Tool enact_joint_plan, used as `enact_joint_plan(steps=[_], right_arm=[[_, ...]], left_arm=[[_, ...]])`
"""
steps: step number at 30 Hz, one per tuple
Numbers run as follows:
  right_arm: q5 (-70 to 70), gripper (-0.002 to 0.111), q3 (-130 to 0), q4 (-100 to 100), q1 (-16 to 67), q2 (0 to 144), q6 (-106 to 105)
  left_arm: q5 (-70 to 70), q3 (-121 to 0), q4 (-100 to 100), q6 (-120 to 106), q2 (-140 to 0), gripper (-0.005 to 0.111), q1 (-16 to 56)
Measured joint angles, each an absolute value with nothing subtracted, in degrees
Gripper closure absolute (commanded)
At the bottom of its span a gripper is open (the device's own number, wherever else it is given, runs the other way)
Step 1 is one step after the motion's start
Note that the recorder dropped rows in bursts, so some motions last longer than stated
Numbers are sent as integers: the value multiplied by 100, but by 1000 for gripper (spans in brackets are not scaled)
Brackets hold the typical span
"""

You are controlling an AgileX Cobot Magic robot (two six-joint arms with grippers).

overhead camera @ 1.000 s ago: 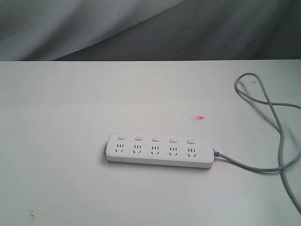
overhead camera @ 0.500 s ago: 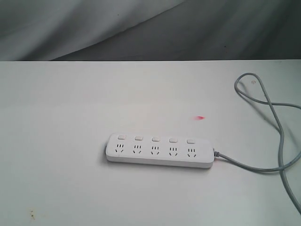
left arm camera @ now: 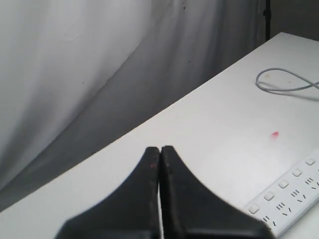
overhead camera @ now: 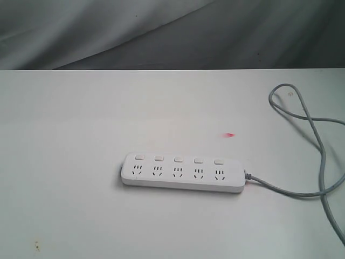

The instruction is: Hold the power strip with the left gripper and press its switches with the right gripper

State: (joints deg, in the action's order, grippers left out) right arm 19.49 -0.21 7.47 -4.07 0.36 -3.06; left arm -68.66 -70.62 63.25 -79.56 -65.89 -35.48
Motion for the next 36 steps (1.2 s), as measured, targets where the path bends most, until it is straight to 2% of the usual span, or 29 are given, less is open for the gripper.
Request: enact_joint_plan(steps=[4,13,29,36], right_arm=[[1949,108,-21,747,-407,36,-306],[1949,108,-21,747,-407,36,-306],[1949,108,-21,747,-407,36,-306],[1949,108,-21,747,-407,36,-306]], left_arm=[[-6909,-6392,6524,-8506,-6670,106,-3757],[-6977,-5516,6327,-9282,-6684,106,-3633],[-6977,-5421,6124,-9373,-6696,106,-3633],[-6988,-5421,6124,-10823,-6854,107,-3633]])
